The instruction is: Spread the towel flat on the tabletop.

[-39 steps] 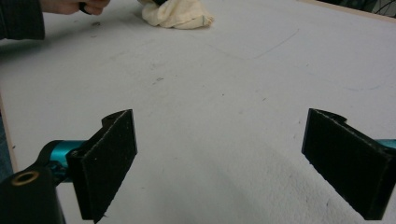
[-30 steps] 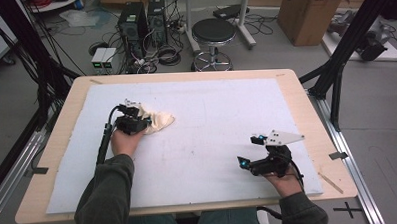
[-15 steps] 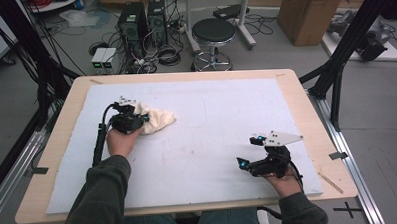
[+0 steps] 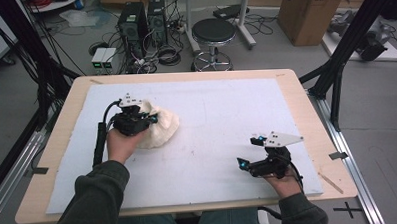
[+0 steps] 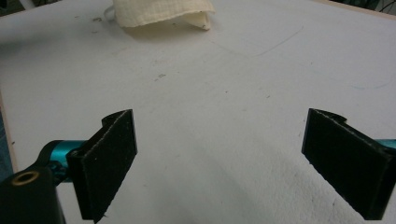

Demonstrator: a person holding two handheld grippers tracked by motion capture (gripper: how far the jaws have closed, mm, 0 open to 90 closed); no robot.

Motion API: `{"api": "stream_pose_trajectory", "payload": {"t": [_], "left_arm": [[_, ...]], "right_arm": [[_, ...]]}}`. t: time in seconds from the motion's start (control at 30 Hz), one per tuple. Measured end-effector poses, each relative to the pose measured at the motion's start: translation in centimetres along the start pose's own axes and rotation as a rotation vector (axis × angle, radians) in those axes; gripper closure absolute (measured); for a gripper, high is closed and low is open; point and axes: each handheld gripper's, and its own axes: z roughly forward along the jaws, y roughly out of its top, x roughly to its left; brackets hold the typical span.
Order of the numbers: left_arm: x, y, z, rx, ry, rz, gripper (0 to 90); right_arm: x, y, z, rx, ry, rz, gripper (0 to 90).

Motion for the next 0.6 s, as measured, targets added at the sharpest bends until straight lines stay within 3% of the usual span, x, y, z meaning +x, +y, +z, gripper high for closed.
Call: {"api": "stream_pose_trajectory", "payload": {"t": [0.4, 0.6], "left_arm": [[-3.8, 2.0, -0.4, -0.023, -0.128, 0.090, 79.9], [-5.5, 2.8, -0.1, -0.028, -0.173, 0.126, 79.9]], "right_arm": [[-0.4, -0.1, -0.5, -0.016, -0.024, 0.001, 9.5], [-0.5, -0.2, -0.8, -0.025, -0.033, 0.005, 9.5]]}}
